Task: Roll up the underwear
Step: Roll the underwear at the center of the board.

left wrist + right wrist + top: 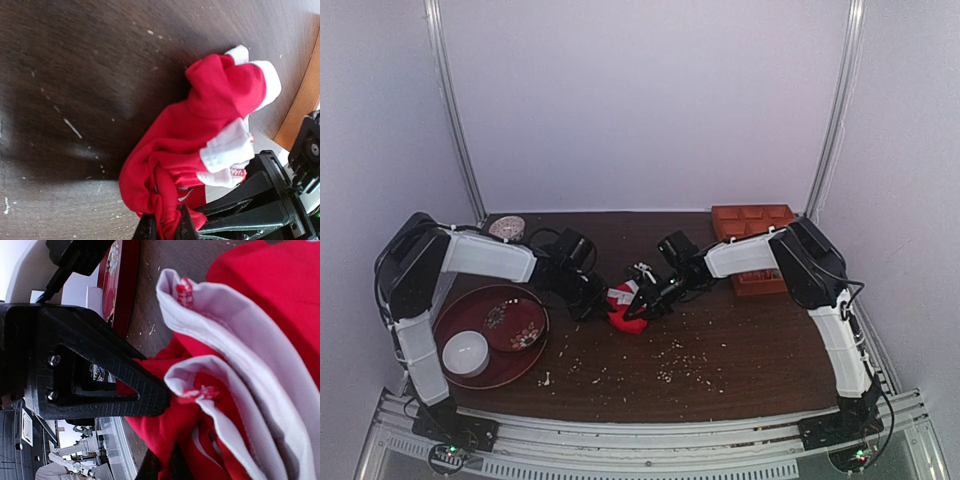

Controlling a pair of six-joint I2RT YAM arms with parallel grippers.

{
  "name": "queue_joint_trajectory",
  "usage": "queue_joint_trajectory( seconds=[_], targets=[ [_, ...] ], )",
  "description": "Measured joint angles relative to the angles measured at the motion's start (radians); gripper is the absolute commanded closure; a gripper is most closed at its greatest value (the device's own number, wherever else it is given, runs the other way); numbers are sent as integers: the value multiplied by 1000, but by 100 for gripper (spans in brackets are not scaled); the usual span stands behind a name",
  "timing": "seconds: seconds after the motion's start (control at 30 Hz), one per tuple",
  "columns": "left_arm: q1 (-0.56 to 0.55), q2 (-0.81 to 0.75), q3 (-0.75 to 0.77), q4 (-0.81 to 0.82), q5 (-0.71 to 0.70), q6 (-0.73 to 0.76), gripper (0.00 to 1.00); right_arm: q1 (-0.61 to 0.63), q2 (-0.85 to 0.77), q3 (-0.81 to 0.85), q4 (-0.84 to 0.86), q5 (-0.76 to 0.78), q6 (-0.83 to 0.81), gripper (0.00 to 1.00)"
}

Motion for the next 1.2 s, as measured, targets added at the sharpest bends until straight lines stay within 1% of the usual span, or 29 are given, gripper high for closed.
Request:
queue_joint_trajectory(
  seconds=[0.07,0.2,0.27,0.37,0.5,0.57,0.73,0.83,1.0,1.2],
  targets=[
    [0,5,7,-7,8,1,100,0,-4,8,-31,17,-30,89],
    [0,10,12,-11,19,1,100,6,-45,1,-85,80,-98,76],
    [0,11,13,-19,21,1,100,10,-93,-31,-90,126,-127,74],
    [0,13,13,-32,23,1,100,10,-186,-120,-43,185,-154,74],
    [0,14,13,-35,24,1,100,14,-314,-272,80,274,-164,74],
    [0,14,13,-35,25,1,100,21,-371,-344,141,337,-190,72],
    [0,19,16,-35,32,1,100,103,-479,-518,278,538,-312,67],
    [0,24,19,-35,38,1,100,152,-481,-542,325,623,-374,65],
    [0,26,19,-34,43,1,100,175,-482,-580,424,735,-441,58],
    [0,26,19,-34,43,1,100,181,-481,-580,472,807,-501,58]
  ],
)
